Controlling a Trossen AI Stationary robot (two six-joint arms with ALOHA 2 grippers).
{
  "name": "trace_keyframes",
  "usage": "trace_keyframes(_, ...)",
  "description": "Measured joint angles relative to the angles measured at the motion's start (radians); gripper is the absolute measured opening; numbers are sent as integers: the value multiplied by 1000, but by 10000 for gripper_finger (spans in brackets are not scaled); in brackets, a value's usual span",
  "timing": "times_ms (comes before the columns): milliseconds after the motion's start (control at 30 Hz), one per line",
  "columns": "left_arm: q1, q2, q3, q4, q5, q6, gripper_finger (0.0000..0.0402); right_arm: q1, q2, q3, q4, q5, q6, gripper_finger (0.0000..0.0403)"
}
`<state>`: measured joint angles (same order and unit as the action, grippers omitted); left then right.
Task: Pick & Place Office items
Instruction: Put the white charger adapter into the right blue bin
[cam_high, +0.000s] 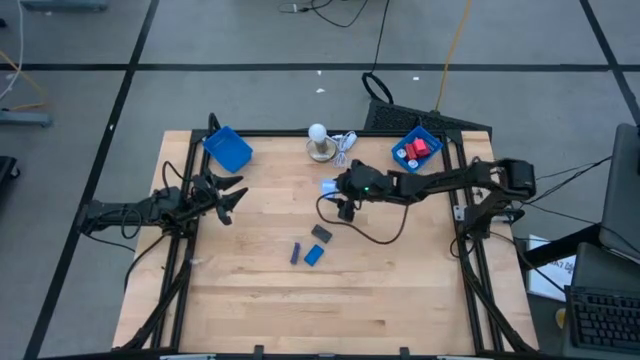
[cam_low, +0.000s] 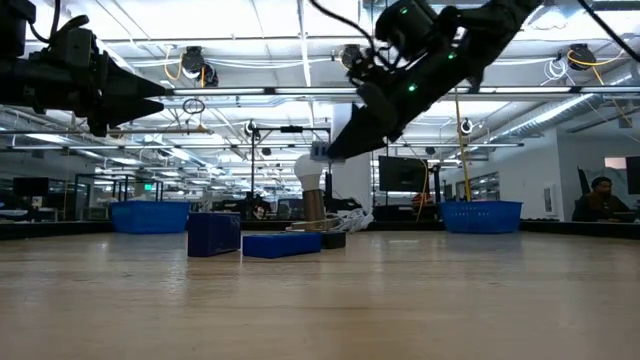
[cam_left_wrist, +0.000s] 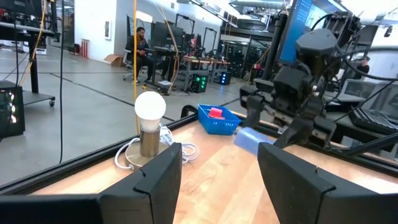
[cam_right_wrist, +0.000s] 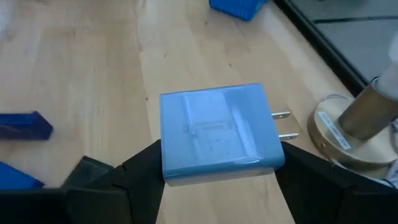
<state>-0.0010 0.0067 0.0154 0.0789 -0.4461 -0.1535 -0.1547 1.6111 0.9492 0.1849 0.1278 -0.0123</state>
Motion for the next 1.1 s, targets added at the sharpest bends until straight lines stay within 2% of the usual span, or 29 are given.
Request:
trace_keyframes(200,0,0,0,0,0,0,214,0,-136,-95,-2,10,31,255)
trace_keyframes(700,0,0,0,0,0,0,214,-8,-450,-303,-61,238,106,255)
trace_keyframes(967,0,0,0,0,0,0,214,-94,-530,-316,-243,348,180,256)
trace_keyframes(1100,0,0,0,0,0,0,214,-172,-538,-316,-319,365,204,256)
